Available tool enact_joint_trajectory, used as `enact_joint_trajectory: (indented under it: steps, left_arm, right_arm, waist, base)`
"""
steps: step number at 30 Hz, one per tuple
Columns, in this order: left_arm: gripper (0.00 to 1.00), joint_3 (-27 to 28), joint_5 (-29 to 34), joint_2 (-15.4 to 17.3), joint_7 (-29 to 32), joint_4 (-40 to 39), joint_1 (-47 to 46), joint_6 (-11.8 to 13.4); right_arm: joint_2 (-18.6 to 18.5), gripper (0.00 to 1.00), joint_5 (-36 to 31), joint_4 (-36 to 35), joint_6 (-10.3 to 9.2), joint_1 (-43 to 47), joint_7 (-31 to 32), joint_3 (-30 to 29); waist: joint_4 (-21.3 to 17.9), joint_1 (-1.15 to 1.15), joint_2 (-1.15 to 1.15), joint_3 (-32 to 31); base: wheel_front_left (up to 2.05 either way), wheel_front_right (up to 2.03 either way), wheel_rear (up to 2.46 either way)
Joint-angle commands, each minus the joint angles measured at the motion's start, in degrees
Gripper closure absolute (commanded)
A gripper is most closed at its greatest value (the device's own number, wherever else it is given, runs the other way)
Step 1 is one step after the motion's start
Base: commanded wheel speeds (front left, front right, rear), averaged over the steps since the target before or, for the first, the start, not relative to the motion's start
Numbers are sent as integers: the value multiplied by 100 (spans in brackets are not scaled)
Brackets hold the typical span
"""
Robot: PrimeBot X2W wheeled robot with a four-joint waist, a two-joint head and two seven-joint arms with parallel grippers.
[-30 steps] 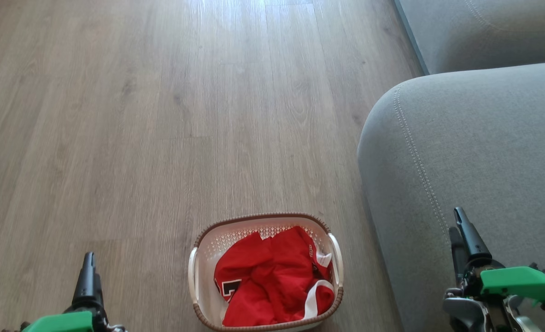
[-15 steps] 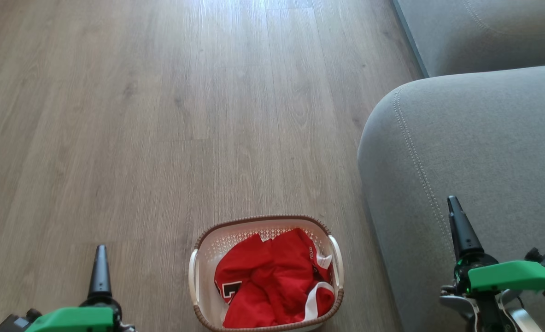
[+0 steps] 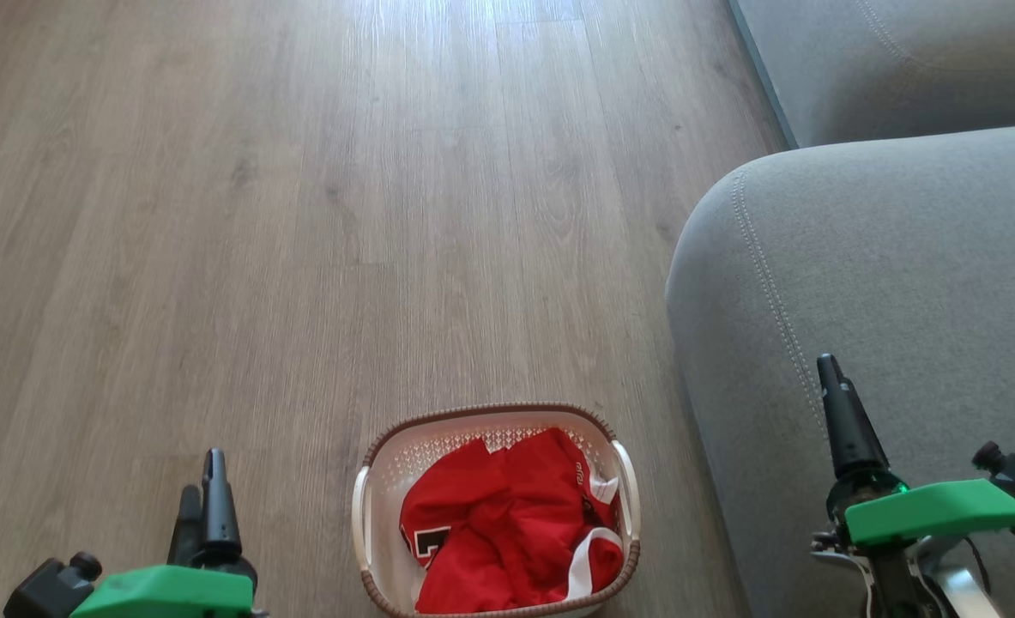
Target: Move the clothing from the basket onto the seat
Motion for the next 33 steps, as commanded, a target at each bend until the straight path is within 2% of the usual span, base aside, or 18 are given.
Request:
enact_joint_trajectory:
  steps: [1, 33]
  left_arm:
    - [0, 46, 299, 65, -94, -232, -46, 18]
    - [0, -153, 2873, 95, -615, -37, 158, 141]
  right_arm:
    - [7, 0, -316, -242, 1, -66, -44, -52]
    - [409, 0, -3217, 232, 0, 15, -85, -369]
  waist:
    - [0, 0, 0, -5]
    - [18, 0, 0, -76]
  base:
    - [0, 0, 0]
    - [0, 0, 0]
